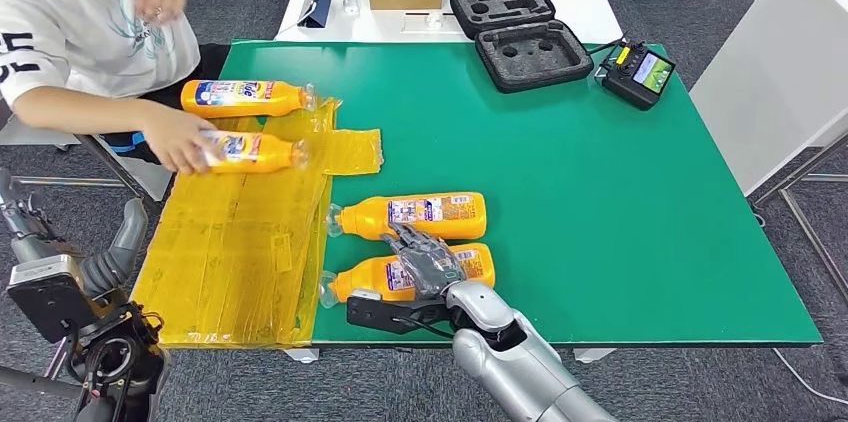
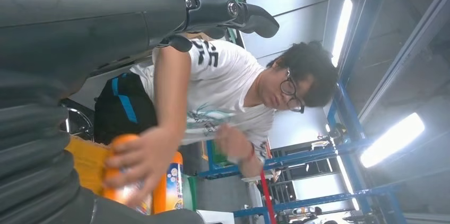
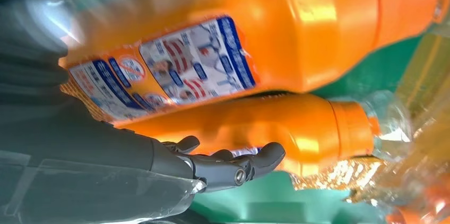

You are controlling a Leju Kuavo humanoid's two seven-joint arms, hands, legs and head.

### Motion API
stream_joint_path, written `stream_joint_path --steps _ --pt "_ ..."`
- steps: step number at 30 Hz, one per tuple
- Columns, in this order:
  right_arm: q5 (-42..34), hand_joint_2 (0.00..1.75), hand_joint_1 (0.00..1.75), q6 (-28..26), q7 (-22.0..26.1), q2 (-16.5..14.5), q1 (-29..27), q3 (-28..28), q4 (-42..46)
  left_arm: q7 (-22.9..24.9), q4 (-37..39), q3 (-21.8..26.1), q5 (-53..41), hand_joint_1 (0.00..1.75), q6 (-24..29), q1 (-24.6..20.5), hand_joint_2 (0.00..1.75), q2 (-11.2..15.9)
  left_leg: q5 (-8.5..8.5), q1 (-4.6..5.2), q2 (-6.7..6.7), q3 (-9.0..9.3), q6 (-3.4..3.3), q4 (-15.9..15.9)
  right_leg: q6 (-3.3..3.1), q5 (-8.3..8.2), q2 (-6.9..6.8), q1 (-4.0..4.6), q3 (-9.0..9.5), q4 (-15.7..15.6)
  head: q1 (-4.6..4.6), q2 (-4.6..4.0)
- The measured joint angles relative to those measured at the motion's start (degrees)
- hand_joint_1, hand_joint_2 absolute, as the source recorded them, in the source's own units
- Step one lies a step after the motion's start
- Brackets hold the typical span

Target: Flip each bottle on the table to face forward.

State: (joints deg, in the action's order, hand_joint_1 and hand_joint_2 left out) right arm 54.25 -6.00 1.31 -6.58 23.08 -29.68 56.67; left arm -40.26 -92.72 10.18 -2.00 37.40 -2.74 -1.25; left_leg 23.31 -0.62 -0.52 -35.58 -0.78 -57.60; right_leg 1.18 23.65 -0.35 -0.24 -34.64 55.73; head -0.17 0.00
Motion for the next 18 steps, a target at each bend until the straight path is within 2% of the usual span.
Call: stream_joint_path --steps 16,18 --pt "0.3 1.75 0.0 1.3 -1.6 1.7 -0.1 0.1 -0.2 0.0 -0.1 0.5 0.5 0.0 -0.7 1.4 1.75 -0.5 0.0 0.0 0.0 0.0 0.0 0.0 0.0 0.0 0.0 0.0 -0.01 0.0 0.01 0.0" --pt "0.4 1.75 0.08 2.0 -1.9 2.2 0.0 0.3 -0.4 0.0 -0.1 0.7 0.8 0.0 -0.9 1.4 1.75 -0.6 0.0 0.0 0.0 0.01 0.0 0.0 0.0 0.0 0.0 0.0 0.0 0.0 0.0 0.0"
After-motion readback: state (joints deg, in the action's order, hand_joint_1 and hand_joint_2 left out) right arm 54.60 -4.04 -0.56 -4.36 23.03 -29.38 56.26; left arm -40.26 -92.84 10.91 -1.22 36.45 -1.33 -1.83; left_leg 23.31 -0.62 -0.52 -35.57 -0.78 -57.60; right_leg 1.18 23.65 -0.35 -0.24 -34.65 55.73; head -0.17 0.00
